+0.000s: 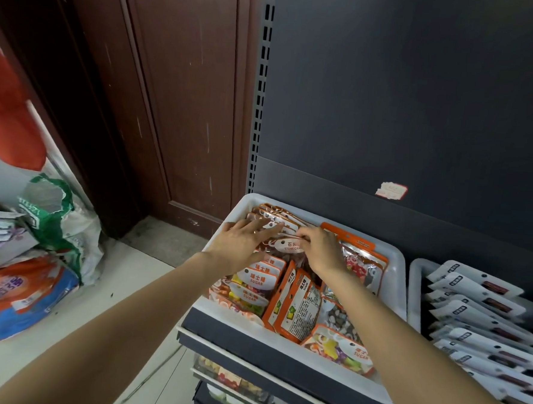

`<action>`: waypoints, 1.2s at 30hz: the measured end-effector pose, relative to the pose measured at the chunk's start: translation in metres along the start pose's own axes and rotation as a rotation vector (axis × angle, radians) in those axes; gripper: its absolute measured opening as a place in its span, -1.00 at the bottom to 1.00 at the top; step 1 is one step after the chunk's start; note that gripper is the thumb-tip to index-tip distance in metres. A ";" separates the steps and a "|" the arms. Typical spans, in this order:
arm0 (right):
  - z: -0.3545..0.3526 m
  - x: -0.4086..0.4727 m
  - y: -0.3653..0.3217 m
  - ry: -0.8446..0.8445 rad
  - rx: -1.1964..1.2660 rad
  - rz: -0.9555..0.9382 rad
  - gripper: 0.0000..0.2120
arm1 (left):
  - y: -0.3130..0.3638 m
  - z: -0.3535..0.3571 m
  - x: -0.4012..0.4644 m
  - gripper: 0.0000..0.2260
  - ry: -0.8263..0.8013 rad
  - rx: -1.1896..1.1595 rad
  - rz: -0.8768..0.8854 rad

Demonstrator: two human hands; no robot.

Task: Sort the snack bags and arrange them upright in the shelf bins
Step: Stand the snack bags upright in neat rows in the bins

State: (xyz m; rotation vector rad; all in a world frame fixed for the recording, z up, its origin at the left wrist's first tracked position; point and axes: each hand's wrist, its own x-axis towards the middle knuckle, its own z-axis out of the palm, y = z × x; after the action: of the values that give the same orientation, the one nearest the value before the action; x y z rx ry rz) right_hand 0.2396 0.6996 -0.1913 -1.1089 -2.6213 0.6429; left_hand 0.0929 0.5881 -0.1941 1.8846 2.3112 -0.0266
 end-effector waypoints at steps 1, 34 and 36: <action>0.001 0.000 -0.001 0.007 -0.001 0.000 -0.80 | -0.003 0.000 -0.001 -0.41 0.000 -0.007 -0.010; -0.028 -0.081 0.089 -0.044 -0.052 0.210 -0.11 | 0.123 0.025 0.040 -0.57 -0.051 -0.785 0.074; -0.030 -0.077 0.089 -0.089 -0.033 0.240 0.00 | 0.116 0.026 0.035 -0.58 -0.044 -0.786 0.136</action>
State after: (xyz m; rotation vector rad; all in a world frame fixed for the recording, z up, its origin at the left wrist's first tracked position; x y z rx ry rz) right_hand 0.3594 0.7087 -0.2096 -1.4513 -2.6030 0.7133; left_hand 0.2026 0.6428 -0.2144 1.5708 1.7556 0.7291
